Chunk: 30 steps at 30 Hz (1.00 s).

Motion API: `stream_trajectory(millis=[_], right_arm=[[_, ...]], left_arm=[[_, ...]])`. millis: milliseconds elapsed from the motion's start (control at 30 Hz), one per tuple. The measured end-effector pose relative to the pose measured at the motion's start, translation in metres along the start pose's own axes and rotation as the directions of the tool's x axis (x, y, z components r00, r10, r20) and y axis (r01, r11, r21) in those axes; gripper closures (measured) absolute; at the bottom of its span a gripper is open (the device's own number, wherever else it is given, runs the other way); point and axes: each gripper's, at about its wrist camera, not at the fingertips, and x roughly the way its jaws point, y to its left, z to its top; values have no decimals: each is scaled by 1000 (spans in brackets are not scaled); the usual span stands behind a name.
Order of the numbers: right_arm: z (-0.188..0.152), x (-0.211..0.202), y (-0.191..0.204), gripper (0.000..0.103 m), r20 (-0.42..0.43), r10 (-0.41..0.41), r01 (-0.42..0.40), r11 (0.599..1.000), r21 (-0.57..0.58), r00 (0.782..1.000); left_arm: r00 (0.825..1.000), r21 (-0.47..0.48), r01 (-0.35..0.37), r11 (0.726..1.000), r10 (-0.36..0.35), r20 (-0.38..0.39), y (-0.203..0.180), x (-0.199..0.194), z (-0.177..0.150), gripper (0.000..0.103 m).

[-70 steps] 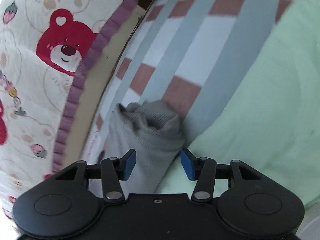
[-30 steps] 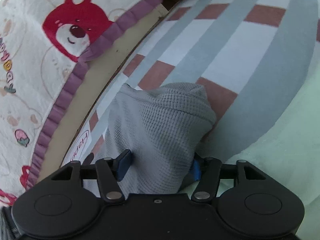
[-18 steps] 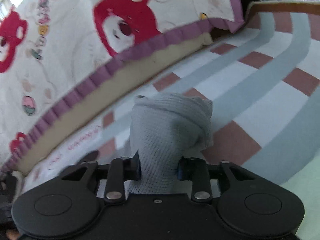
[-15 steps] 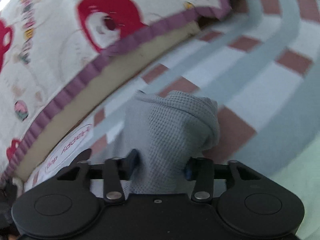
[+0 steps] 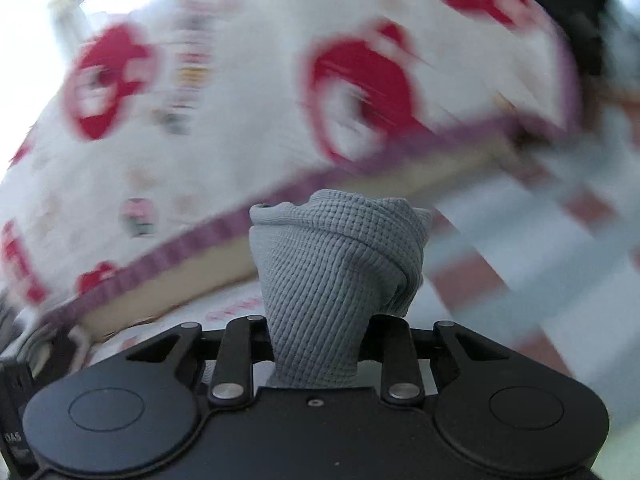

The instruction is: Fold clothes

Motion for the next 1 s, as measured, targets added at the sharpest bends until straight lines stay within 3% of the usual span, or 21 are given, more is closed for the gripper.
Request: stream_trajectory(millis=[100,200,267,367,467,567,600,667,733,833,867,900,933,967,1000], right_arm=[[27,-12,45,72,15,97,-94,988,-123,995],[53,-17,96,72,-8,214,-211,954,-214,977],[70,-18,139,72,-46,309,-309,906,-288,950],[93,-14,214,72,-123,445,-456,803,-383,887],[111,-4,295,72,-210,553,-583,681,-444,806],[112,2,379,72,-282,618,-658,542,-524,734],[111,6,408,72,-303,646,-691,506,-516,700],[110,14,456,72,-331,692,-743,452,-493,641],[107,28,500,72,-360,747,-813,405,-418,558],[99,58,559,72,-385,821,-901,329,-282,421],[95,70,577,71,-388,843,-924,301,-235,373],[87,86,591,70,-392,855,-936,264,-233,339],[77,106,609,67,-407,852,-938,244,-246,329],[66,133,623,65,-431,831,-933,275,-232,352],[55,167,632,63,-462,798,-922,344,-179,387]], left_arm=[[995,-75,-48,996,54,84,11,-52,13,86],[975,-162,-91,983,121,186,31,-115,18,86],[950,-186,-135,973,180,255,41,-158,20,86],[893,-217,-229,949,294,341,57,-227,26,86],[817,-269,-318,909,407,408,77,-292,31,86],[711,-315,-414,854,520,473,97,-358,35,86],[677,-309,-459,833,553,485,103,-376,37,86],[630,-318,-532,784,618,471,119,-405,48,86],[582,-354,-569,742,668,464,137,-443,58,86],[487,-395,-642,657,748,451,161,-497,73,86],[469,-404,-655,639,762,447,171,-511,78,86],[467,-394,-674,625,774,429,186,-520,86,86],[471,-384,-693,610,786,400,205,-520,94,86],[485,-385,-698,603,794,366,227,-512,101,86],[519,-401,-686,607,795,314,257,-500,102,86]])
